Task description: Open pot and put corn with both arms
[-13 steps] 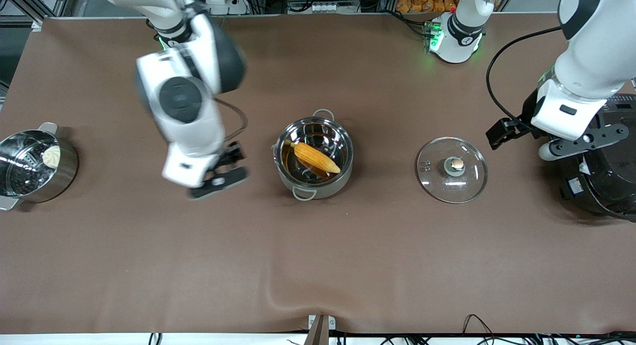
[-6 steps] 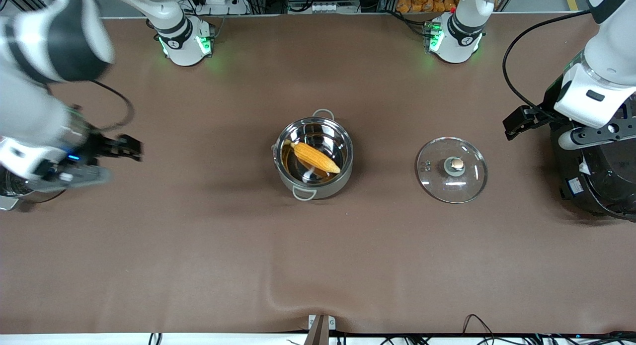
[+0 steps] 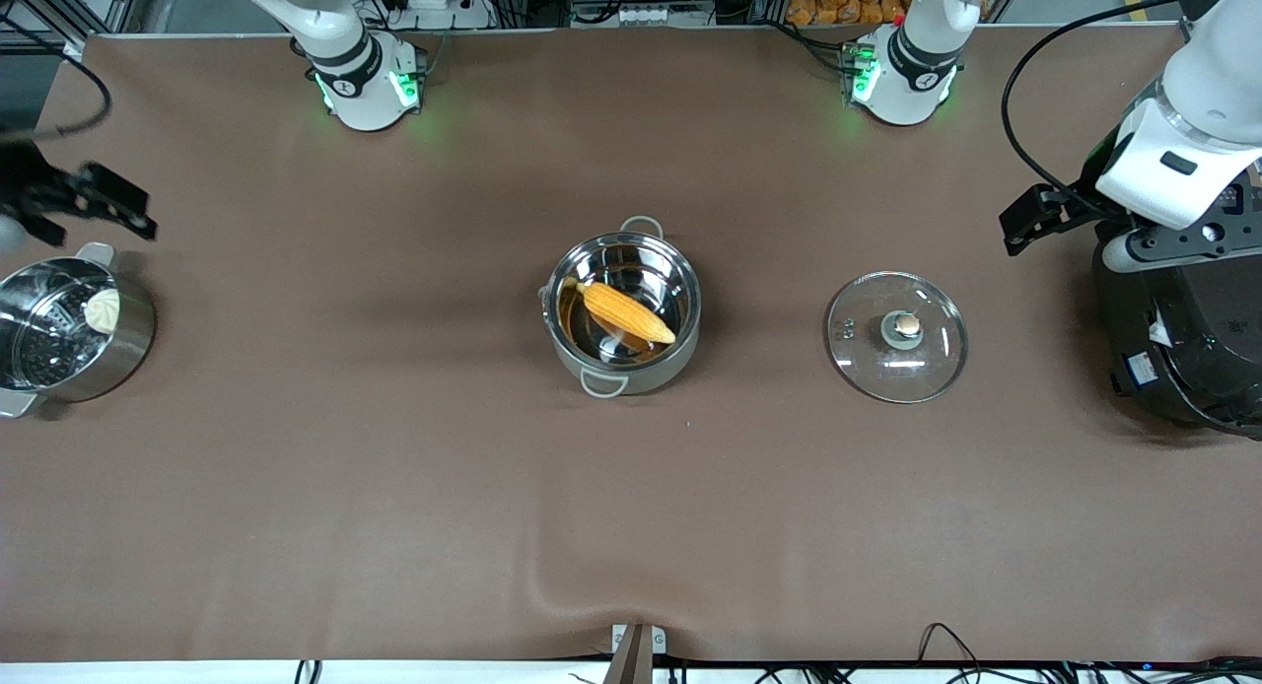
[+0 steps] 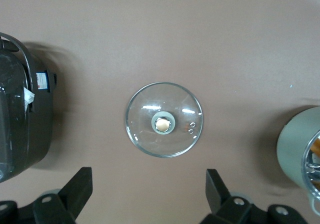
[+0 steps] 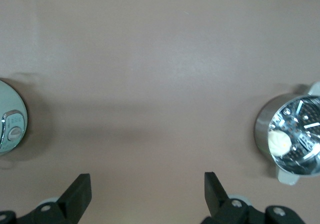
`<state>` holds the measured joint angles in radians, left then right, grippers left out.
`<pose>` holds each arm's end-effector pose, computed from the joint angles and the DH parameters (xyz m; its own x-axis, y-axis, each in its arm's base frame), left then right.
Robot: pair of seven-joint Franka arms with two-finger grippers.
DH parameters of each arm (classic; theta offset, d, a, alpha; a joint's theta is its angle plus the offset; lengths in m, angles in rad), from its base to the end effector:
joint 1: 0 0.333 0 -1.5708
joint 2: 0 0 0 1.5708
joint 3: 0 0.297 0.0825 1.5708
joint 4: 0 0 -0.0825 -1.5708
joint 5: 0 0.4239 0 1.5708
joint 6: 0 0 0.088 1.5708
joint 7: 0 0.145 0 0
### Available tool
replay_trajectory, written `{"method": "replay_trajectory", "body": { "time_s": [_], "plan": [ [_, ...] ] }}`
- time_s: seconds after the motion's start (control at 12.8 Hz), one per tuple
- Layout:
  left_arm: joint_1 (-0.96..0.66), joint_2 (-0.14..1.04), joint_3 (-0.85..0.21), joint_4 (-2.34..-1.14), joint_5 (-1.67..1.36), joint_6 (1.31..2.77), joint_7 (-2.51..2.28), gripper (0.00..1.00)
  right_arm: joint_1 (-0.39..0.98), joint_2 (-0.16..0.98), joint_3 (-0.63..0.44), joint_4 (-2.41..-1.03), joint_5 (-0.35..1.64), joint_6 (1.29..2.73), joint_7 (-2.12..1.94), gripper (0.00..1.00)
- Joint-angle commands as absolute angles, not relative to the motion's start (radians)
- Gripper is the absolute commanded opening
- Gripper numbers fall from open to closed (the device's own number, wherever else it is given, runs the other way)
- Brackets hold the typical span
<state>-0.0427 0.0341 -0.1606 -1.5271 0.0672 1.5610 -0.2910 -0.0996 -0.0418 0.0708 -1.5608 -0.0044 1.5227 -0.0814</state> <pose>0.5933 -0.1109 0.5691 0.9960 0.0878 0.0180 0.0887 -0.9943 -0.0590 0.5774 -0.0166 0.5928 0.9986 0.0523 0.0030 0.0523 -0.9986 0.0076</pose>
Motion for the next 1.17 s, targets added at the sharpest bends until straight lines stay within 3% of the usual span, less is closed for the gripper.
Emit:
{"method": "replay_trajectory", "body": {
  "time_s": [0.0, 0.16, 0.47, 1.09],
  "plan": [
    [0.004, -0.02, -0.161, -1.592, 0.043, 1.559, -0.206, 1.0, -0.141, -0.083, 0.104, -1.598, 0.009, 1.499, -0.04, 1.0],
    [0.026, -0.058, -0.16, -1.661, 0.035, 1.618, -0.14, 1.0, -0.14, -0.086, 0.1, -1.597, 0.008, 1.496, -0.046, 1.0],
    [0.038, -0.067, -0.129, -1.675, -0.009, 1.62, -0.129, 1.0, -0.083, -0.086, 0.051, -1.595, 0.018, 1.497, -0.073, 1.0],
    [0.028, -0.06, -0.124, -1.62, -0.046, 1.572, -0.104, 1.0, -0.084, -0.091, 0.048, -1.594, 0.035, 1.506, -0.117, 1.0]
  ]
}}
